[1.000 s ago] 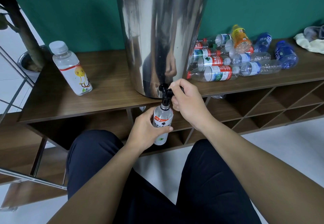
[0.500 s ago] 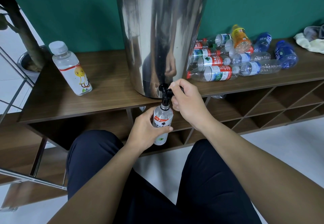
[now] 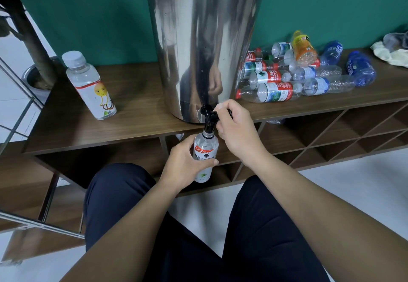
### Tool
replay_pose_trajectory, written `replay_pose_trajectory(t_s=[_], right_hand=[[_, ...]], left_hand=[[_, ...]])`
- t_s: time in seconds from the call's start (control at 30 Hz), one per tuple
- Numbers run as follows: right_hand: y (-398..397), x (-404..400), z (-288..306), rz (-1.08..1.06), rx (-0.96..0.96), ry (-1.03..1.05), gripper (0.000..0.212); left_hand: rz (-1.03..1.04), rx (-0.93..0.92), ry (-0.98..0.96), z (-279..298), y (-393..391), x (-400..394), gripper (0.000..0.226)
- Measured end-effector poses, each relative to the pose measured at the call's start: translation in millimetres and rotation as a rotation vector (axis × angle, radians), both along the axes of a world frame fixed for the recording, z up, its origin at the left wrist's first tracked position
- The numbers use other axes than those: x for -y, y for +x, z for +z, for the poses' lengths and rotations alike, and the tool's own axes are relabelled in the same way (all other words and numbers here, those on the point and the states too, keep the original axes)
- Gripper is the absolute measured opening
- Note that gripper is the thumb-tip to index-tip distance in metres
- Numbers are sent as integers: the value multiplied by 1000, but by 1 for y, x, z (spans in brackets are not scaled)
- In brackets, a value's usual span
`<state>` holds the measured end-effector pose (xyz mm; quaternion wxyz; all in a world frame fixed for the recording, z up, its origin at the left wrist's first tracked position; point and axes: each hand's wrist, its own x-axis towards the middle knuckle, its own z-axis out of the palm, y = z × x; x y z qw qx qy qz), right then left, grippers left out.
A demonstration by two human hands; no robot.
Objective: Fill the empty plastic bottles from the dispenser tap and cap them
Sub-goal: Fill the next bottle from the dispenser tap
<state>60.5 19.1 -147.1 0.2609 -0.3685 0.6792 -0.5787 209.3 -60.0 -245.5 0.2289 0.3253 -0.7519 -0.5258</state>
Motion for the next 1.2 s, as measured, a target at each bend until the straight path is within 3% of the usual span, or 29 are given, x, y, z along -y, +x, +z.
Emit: replay_pose_trajectory(t_s=[0.63, 1.2], right_hand=[[5, -5, 9, -15, -5, 11, 24], [6, -2, -9, -107, -194, -18, 23]], left_hand=[[-3, -15, 5, -3, 0, 1, 70], [17, 26, -15, 0, 0, 0, 71]])
